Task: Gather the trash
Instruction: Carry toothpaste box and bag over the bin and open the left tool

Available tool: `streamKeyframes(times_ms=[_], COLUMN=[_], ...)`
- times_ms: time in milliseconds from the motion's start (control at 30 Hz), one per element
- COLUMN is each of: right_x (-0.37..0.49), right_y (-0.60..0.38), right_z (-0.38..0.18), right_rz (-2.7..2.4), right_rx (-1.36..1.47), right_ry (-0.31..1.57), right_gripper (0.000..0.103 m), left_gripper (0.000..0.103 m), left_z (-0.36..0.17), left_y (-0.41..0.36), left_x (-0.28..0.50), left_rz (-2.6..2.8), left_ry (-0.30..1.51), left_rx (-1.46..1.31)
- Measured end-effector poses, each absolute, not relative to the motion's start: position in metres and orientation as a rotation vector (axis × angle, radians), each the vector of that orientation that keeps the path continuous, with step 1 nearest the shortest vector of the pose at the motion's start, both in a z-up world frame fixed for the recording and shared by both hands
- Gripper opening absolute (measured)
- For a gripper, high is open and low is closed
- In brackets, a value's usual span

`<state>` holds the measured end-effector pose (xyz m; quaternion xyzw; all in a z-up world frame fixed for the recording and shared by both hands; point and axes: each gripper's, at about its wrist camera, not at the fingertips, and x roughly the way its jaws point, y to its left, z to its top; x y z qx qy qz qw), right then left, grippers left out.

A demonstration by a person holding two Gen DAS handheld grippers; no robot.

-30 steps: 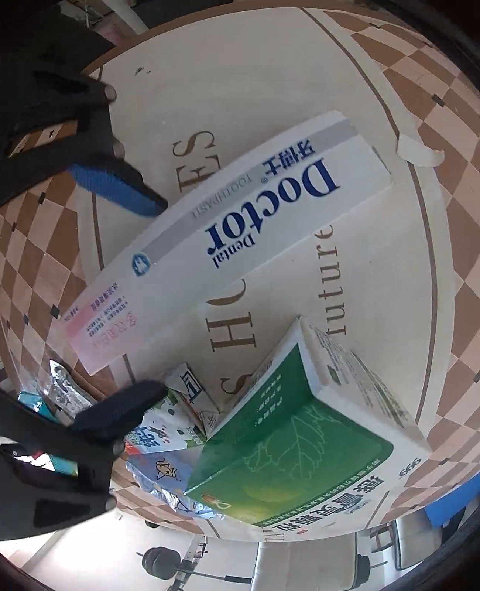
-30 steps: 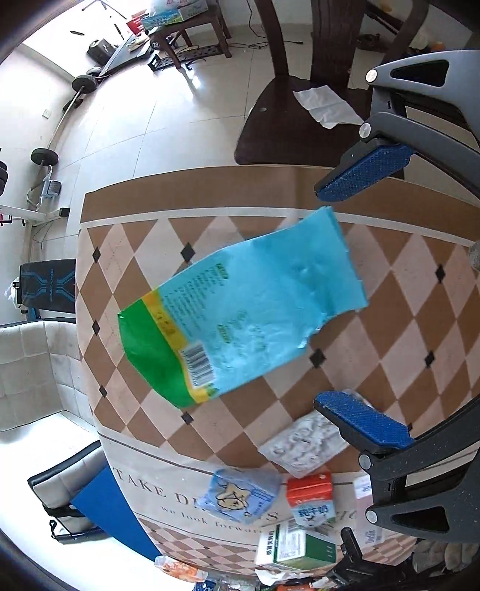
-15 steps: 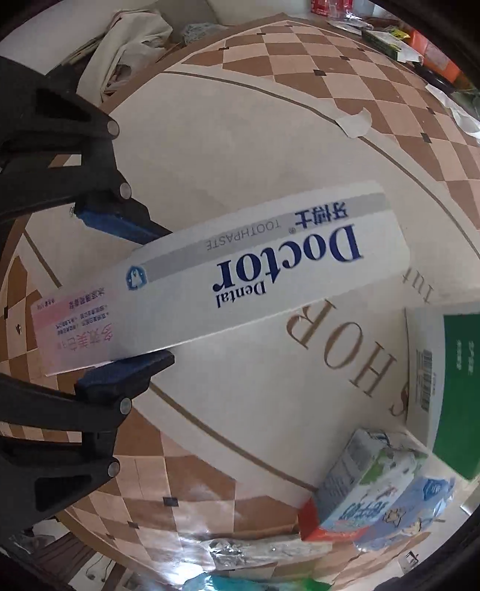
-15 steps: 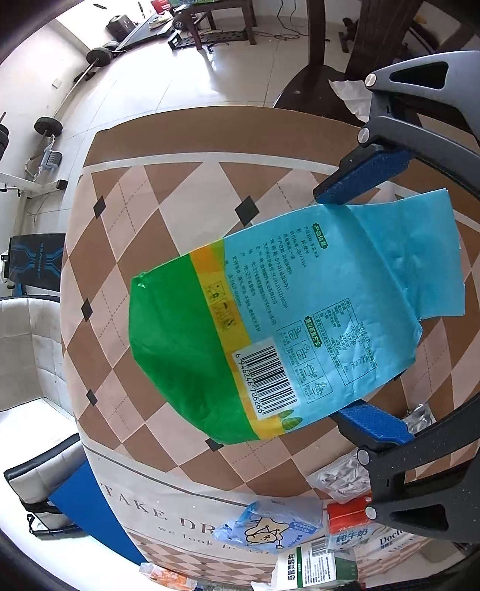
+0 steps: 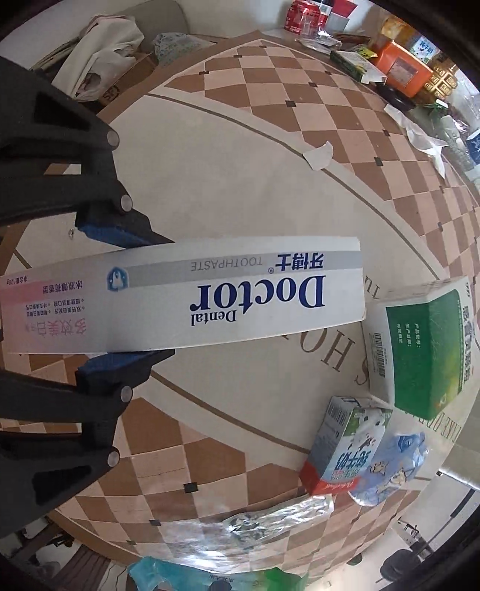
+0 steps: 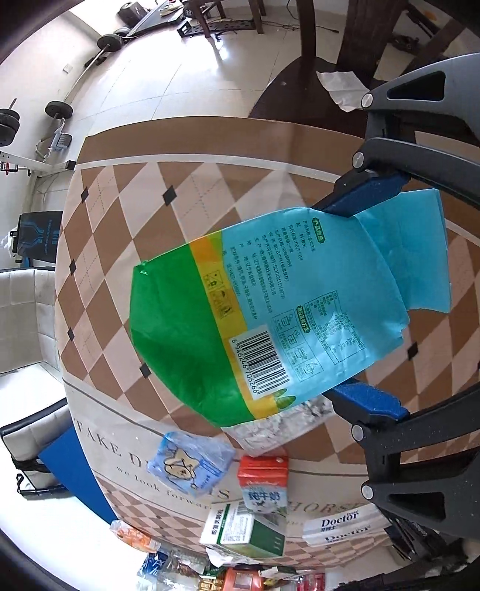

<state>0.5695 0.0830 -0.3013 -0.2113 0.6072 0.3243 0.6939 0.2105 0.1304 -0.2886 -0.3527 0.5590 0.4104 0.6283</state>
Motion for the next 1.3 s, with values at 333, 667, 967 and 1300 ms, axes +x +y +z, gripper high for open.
streamKeyframes(times_ms=[333,667,967,1300], right_x=[0.452,0.291,0.151,0.091], right_y=[0.025,-0.065,-0.134,-0.168], right_z=[-0.265,-0.231,-0.294,-0.454], right_rz=[0.802,0.870,0.933,0.865], right_rx=[-0.427,-0.361,-0.459,-0.699], right_ry=[1.354,1.338,1.512,1.670], right_gripper=[0.080,0.079,0.079,0.079], left_gripper=[0.044,0.044,0.044,0.044], left_z=[-0.239,-0.233,-0.315,-0.485], left_y=[0.064,0.015,-0.039,-0.030], left_x=[0.154,0.043,-0.048,-0.038], left_rz=[0.869,0.809,0.744,0.651], left_ry=[1.160,1.075,1.220,1.314], left_rx=[-0.717,-0.733,-0.900,-1.185])
